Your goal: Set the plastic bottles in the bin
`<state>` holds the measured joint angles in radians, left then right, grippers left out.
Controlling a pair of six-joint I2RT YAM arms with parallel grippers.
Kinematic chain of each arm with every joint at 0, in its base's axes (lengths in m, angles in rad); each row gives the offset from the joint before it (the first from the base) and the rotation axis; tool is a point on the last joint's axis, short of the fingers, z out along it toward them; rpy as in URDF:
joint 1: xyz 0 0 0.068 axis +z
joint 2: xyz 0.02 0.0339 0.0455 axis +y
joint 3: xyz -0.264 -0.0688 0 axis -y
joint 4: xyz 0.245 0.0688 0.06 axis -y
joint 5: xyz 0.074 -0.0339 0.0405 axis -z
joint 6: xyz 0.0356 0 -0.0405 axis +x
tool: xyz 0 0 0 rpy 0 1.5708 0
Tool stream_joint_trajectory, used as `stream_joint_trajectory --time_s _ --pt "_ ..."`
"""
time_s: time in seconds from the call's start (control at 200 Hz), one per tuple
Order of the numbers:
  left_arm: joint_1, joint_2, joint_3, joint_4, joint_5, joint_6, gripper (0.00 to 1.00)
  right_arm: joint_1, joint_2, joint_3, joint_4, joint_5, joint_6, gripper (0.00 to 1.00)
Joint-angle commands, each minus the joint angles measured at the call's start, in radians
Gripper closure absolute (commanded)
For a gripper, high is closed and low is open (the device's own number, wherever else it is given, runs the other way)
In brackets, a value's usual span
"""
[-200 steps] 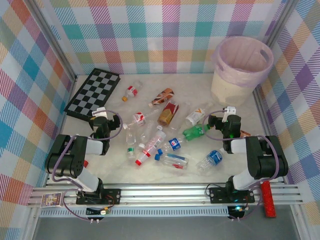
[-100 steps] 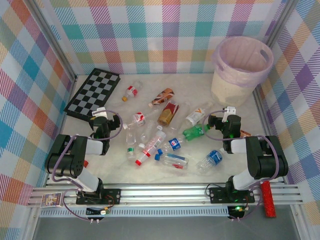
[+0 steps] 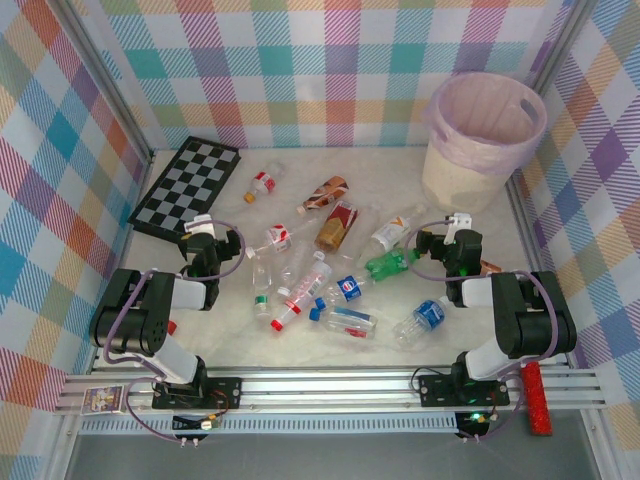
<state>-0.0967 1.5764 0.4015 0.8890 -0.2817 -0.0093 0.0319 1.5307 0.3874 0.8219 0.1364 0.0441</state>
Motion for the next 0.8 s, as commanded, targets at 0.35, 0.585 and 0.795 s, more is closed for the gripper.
stream_joint_trajectory --time_s 0.35,0.585,0.795 --pt "-0.021 -0.468 0.299 -0.906 -0.001 -0.200 0.00 0.011 -0.367 0.315 -1.003 0.113 0.264 0.01" --pt "-0.066 -0.411 0.533 -1.325 0.287 -0.421 0.00 0.057 -0.522 0.516 -1.788 0.046 0.585 0.01" --pt "-0.099 -0.340 0.622 -1.400 0.445 -0.488 0.00 0.185 -0.526 0.505 -2.019 -0.107 0.758 0.00"
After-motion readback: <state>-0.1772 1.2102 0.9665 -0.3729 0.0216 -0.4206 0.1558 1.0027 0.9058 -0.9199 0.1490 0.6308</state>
